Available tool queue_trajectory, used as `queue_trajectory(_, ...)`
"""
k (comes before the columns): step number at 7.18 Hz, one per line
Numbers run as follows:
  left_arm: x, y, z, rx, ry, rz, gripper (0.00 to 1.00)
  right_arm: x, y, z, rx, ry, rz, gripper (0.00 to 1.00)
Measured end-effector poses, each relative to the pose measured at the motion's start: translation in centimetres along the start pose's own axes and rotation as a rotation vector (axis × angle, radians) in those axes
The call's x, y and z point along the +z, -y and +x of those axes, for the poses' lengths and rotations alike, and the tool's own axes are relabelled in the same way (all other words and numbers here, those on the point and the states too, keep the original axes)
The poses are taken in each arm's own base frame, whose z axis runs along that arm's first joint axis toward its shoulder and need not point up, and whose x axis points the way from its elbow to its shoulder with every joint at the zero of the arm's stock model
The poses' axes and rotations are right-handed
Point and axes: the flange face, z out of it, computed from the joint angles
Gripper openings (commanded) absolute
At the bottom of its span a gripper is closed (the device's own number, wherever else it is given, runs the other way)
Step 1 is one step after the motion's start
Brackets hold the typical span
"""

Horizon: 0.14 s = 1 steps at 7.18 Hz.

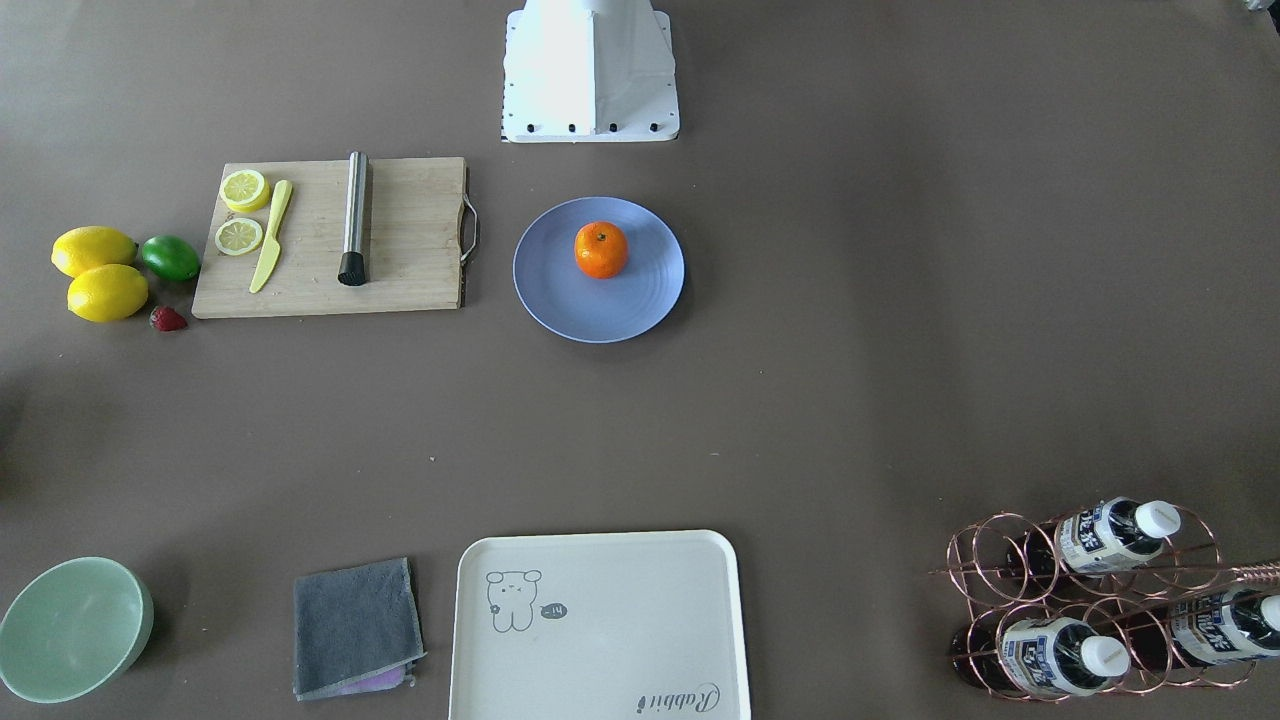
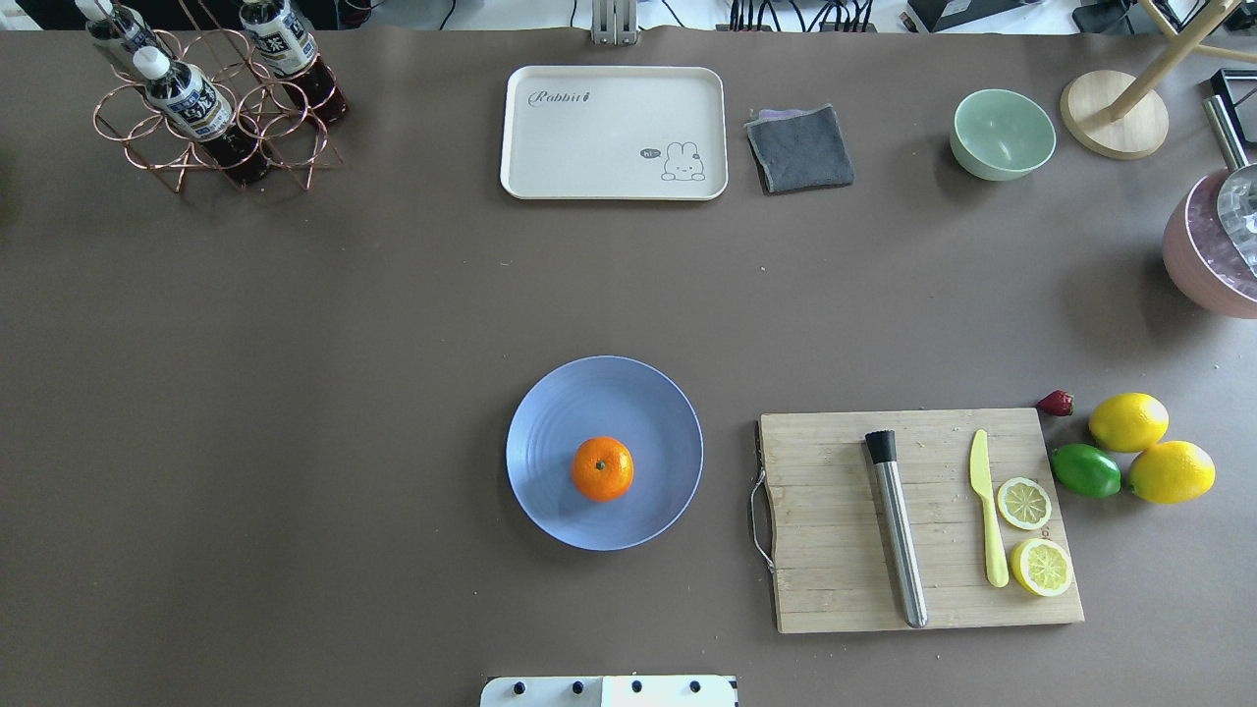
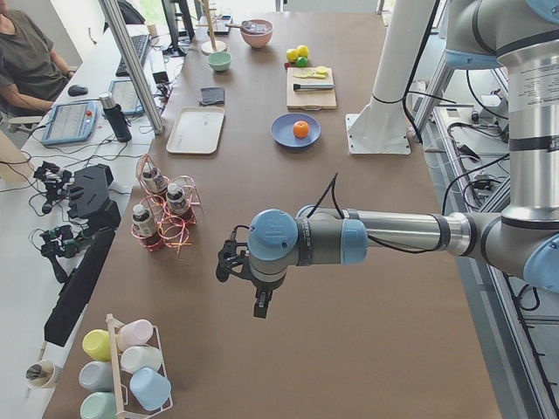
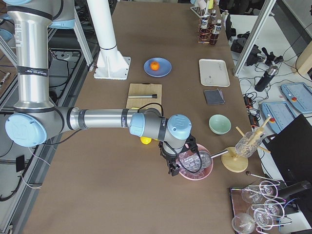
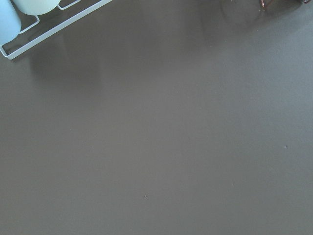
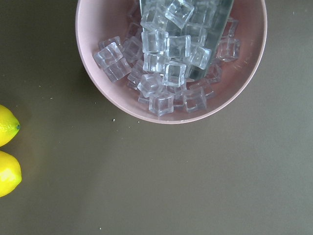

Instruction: Pick orange to plate

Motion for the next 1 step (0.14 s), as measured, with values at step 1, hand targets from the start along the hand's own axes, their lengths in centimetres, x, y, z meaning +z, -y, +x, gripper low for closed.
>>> queue_trajectory(1, -0.01, 0.02, 0.0, 0.002, 0.0, 0.001, 0.97, -0.03, 0.01, -0.04, 0.0, 0.001, 0.001, 1.0)
